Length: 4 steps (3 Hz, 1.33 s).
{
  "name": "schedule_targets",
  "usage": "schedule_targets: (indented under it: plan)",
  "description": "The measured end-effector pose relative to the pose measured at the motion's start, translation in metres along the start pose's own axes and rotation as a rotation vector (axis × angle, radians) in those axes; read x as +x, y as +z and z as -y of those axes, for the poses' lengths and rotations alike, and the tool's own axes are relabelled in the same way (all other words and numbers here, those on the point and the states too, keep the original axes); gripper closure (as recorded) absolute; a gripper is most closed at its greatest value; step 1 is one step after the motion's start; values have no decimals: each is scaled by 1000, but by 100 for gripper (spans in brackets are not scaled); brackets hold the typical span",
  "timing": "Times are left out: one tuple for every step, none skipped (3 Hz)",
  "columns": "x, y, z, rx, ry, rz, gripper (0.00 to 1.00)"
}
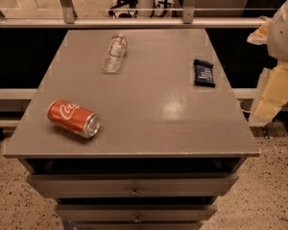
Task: Pick rxbar blueberry
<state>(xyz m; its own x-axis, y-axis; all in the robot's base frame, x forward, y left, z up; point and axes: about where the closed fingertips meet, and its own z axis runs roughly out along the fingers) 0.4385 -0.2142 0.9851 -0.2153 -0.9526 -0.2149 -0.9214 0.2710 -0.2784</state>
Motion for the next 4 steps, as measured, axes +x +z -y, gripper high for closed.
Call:
schedule_targets:
  plan:
    - [0, 0, 1, 4, 1, 0, 0]
    - [3, 6, 20, 27, 42, 7, 0]
    - [15, 27, 68, 69, 154, 24, 0]
    - [28, 55, 125, 117, 319, 65, 0]
